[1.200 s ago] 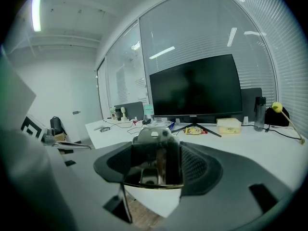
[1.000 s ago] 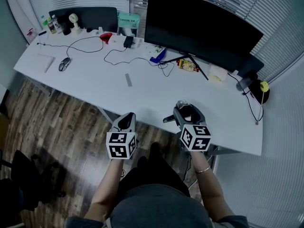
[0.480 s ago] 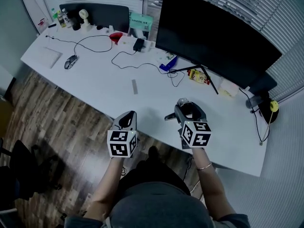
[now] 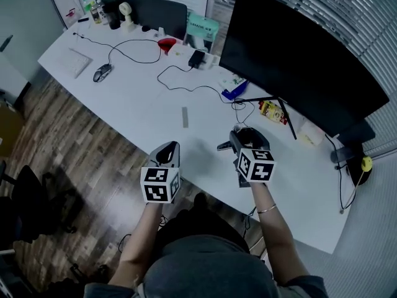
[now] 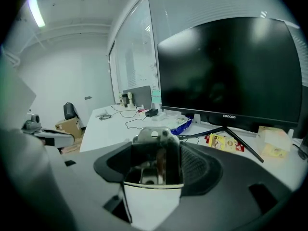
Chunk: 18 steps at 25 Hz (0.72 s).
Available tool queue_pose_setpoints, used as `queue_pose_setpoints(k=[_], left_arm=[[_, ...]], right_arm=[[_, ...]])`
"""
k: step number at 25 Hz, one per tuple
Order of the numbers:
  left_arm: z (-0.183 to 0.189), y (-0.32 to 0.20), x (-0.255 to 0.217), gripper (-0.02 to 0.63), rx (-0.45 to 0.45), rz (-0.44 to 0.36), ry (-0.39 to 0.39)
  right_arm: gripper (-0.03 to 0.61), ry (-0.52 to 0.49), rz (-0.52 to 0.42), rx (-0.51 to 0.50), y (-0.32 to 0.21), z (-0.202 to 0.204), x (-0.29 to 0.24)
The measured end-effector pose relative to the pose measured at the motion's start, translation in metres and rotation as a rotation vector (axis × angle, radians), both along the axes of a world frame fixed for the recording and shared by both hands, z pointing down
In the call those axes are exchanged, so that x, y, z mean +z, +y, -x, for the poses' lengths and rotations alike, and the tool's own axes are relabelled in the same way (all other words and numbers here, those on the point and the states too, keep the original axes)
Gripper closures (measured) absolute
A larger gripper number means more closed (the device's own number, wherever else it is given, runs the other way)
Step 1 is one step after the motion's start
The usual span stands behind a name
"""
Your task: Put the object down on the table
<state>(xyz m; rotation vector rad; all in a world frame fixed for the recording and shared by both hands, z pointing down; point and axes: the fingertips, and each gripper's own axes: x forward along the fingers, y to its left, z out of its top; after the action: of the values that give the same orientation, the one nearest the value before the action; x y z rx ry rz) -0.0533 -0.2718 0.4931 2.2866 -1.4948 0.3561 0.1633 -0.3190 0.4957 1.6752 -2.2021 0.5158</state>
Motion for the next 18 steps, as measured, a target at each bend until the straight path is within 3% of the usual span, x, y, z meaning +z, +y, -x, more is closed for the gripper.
queue_pose_setpoints(k=[18], left_arm=[[0.040,-0.009,0.014,0.583,-0.153,0.049,-0.017]], right_arm=[[0.287,0.063,0.123,-0.077,-0.065,0.028,0.057]])
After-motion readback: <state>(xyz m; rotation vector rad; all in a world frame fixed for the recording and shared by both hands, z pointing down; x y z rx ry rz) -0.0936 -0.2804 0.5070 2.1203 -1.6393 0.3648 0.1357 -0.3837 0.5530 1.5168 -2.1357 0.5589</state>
